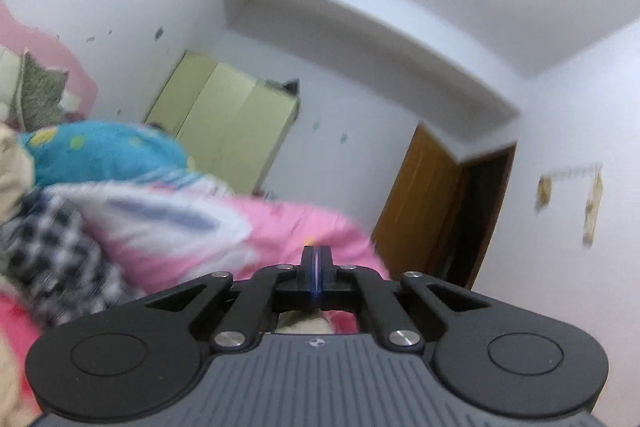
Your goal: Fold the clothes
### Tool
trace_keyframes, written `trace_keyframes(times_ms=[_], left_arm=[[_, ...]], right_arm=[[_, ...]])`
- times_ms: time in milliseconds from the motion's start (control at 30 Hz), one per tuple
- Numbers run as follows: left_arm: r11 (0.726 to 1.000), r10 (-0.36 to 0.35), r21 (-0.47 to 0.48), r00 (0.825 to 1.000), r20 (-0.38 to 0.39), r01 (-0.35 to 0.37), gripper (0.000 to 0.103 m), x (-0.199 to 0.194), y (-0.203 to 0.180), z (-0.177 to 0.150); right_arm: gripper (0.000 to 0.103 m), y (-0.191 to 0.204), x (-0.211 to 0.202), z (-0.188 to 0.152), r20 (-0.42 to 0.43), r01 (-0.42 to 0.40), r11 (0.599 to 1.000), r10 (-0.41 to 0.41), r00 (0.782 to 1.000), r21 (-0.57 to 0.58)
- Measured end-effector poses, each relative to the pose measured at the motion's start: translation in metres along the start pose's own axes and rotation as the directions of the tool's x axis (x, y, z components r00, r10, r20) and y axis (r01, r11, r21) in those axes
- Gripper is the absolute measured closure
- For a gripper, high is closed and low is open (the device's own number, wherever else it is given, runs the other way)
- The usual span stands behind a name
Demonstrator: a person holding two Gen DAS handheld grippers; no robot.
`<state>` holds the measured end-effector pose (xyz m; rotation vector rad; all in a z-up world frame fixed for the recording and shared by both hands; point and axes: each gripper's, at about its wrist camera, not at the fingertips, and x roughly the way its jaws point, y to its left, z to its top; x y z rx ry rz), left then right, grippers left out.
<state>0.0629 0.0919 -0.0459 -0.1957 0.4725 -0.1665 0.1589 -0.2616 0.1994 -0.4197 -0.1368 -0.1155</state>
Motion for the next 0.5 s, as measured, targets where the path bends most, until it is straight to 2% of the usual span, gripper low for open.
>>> trace_keyframes(times_ms=[67, 167, 267, 333, 400, 433, 467, 500], left_arm=[[1.000, 0.002, 0.004, 1.000, -0.002, -0.002, 0.019, 0.002, -0.001, 0.001], [1.000, 0.002, 0.010, 1.000, -0.006, -0.002, 0.019, 0.003, -0.002, 0.002], [1.000, -0.003, 0.005, 1.000, -0.008, 0.003, 0.019, 0.005, -0.001, 0.002], [1.000, -0.009, 0.005, 1.000, -0.010, 0.009, 0.019, 0.005, -0.001, 0.002], [1.000, -0.014, 0.006, 1.000, -0.013, 0.015, 0.019, 0.006, 0.000, 0.001], [1.000, -0.019, 0.009, 1.000, -0.015, 0.019, 0.019, 0.006, 0.000, 0.001], [1.000, -0.024, 0.009, 1.000, -0.019, 0.024, 0.018, 0.006, 0.000, 0.001], [1.000, -0.028, 0.009, 0.999, -0.022, 0.028, 0.018, 0.006, 0.000, 0.001]], right_arm=[[0.103, -0.004, 0.027, 0.020, 0.034, 0.022, 1.000, -0.023, 0.999, 0.008], [0.103, -0.012, 0.073, 0.037, 0.024, 0.047, 0.996, -0.049, 0.999, 0.072], [0.102, -0.020, 0.096, 0.016, -0.109, -0.033, 0.973, 0.060, 0.992, 0.228], [0.099, -0.021, 0.089, -0.015, -0.202, -0.081, 0.947, 0.149, 0.968, 0.312], [0.082, -0.022, 0.073, -0.051, -0.290, -0.118, 0.915, 0.242, 0.926, 0.385], [0.057, -0.022, 0.066, -0.069, -0.330, -0.133, 0.897, 0.288, 0.899, 0.422], [0.037, -0.022, 0.058, -0.087, -0.367, -0.145, 0.877, 0.336, 0.868, 0.459], [0.033, -0.022, 0.050, -0.105, -0.400, -0.154, 0.855, 0.382, 0.833, 0.496]])
